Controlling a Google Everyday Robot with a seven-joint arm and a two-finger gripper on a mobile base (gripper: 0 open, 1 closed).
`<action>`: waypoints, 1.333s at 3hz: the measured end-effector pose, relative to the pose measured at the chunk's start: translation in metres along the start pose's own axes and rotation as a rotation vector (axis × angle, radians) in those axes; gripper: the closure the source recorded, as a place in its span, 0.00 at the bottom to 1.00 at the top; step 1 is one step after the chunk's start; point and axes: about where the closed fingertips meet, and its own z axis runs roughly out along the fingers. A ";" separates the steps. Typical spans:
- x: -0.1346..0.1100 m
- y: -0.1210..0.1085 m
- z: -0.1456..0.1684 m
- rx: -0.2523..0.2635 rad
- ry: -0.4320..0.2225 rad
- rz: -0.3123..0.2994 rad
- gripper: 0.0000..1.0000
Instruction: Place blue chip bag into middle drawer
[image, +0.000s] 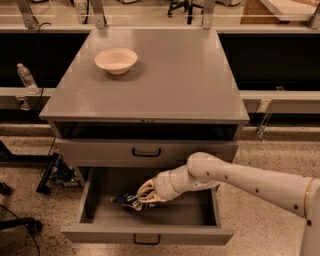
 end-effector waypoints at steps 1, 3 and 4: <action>0.014 0.010 0.017 -0.040 -0.004 0.033 1.00; 0.026 0.017 0.028 -0.073 -0.004 0.068 0.82; 0.025 0.018 0.030 -0.075 -0.006 0.068 0.59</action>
Offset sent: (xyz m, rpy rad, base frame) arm -0.0025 -0.0024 -0.0607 -0.0509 0.1525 0.0023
